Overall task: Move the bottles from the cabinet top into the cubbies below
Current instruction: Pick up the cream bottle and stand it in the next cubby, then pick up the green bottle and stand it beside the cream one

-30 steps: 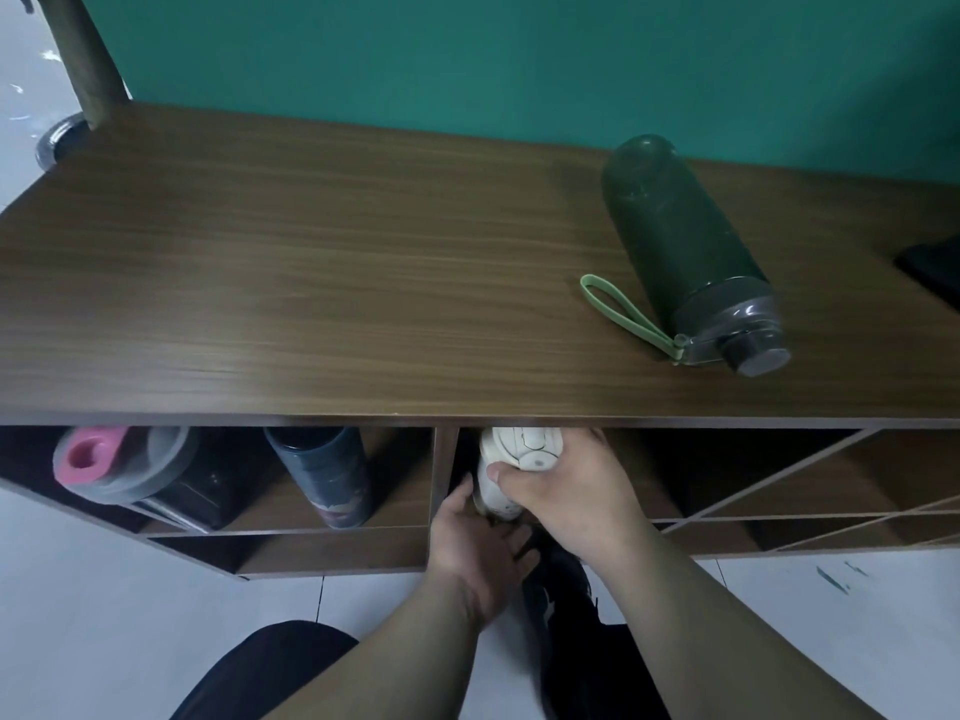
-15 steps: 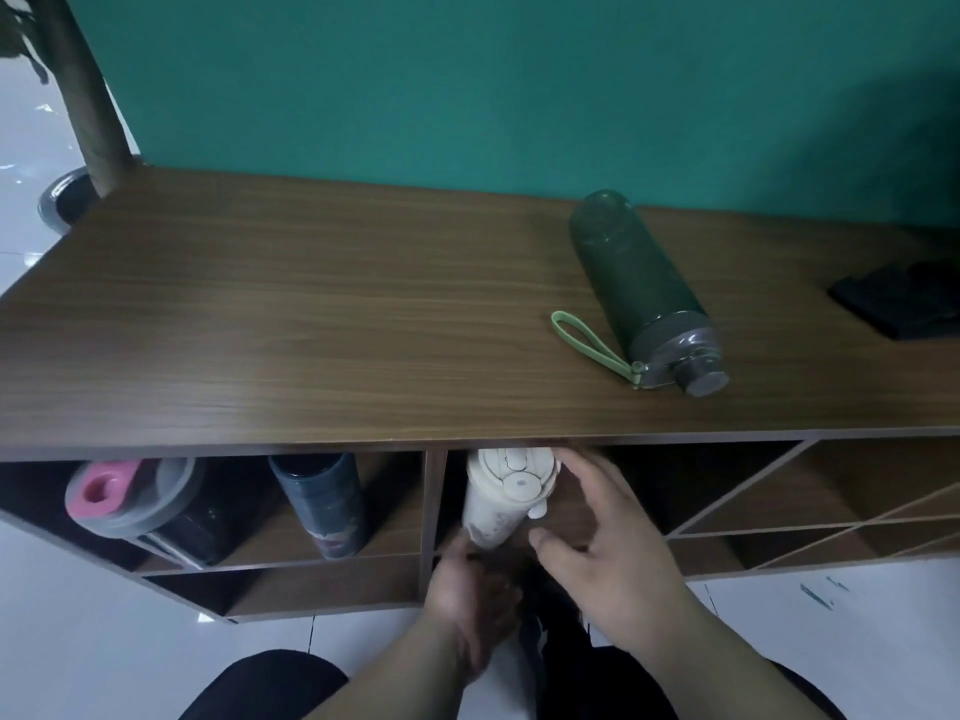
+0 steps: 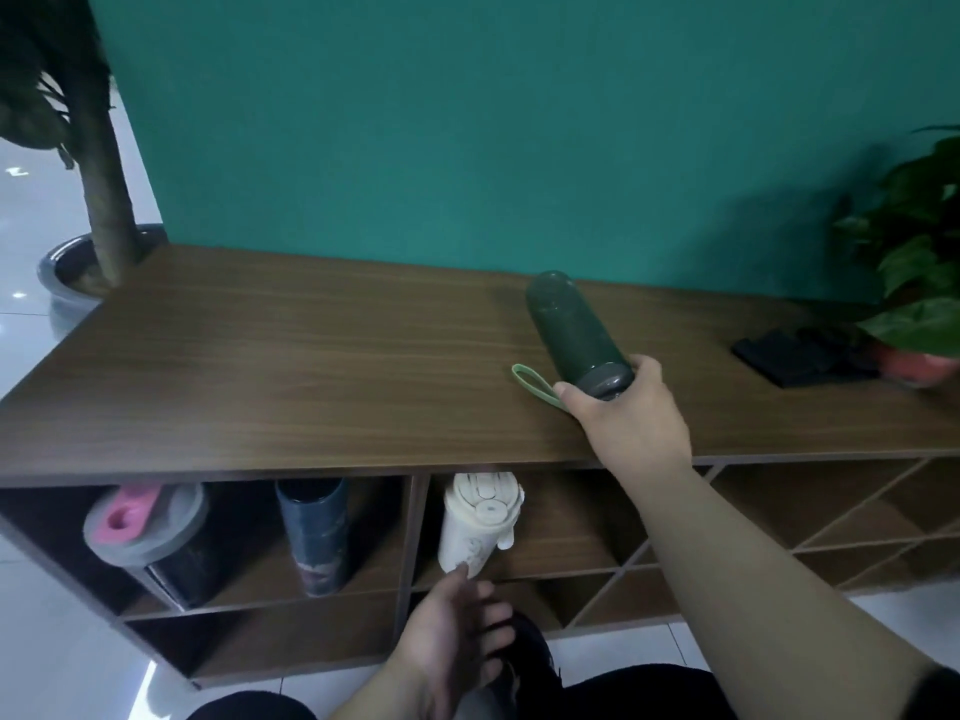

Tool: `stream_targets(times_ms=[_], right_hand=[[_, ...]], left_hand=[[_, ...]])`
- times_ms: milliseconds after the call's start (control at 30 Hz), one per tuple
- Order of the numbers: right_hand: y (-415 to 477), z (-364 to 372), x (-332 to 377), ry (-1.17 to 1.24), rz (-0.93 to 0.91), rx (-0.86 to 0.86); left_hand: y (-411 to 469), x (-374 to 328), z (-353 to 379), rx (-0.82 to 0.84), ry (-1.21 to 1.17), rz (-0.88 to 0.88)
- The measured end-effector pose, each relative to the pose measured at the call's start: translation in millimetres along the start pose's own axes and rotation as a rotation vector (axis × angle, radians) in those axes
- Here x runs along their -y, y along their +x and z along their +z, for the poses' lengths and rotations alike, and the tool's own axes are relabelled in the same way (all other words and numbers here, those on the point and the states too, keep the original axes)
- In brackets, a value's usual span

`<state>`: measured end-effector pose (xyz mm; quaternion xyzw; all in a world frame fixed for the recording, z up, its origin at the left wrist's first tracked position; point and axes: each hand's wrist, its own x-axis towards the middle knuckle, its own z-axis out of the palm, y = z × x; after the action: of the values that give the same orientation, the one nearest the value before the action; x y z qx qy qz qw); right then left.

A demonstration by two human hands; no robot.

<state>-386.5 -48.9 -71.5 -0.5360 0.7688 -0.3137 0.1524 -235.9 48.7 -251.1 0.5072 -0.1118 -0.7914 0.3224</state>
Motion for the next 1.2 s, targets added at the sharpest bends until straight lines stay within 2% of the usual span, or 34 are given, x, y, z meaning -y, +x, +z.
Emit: stream_targets(times_ms=[167, 333, 433, 533, 667, 800, 967, 1067, 1200], right_hand=[[-19, -13, 2, 0.071, -0.065, -0.008], [-81, -59, -23, 0.221, -0.097, 0.008], [-113, -92, -47, 0.439, -0.026, -0.082], [-131, -119, -72, 0.566, -0.044, -0.16], [-142, -128, -97, 0.448, -0.087, -0.091], [-137, -121, -110, 0.35, -0.125, -0.011], [-105, -79, -121, 0.177, -0.077, 0.126], [-83, -49, -125, 0.108, -0.11, 0.199], [-56, -16, -139, 0.229, -0.053, 0.339]], left_hand=[[-7, -2, -6, -0.013, 0.031, 0.033], [-14, -1, -3, -0.018, 0.069, 0.06], [-14, 3, 1, -0.017, 0.085, 0.076], [-16, 10, 12, 0.025, 0.095, 0.081], [-15, 24, 36, 0.06, 0.07, 0.027], [-5, 30, 55, 0.073, -0.056, 0.028], [20, 33, 63, 0.092, -0.129, 0.031], [41, 34, 68, 0.066, -0.118, -0.016], [74, 36, 73, 0.047, -0.187, -0.061]])
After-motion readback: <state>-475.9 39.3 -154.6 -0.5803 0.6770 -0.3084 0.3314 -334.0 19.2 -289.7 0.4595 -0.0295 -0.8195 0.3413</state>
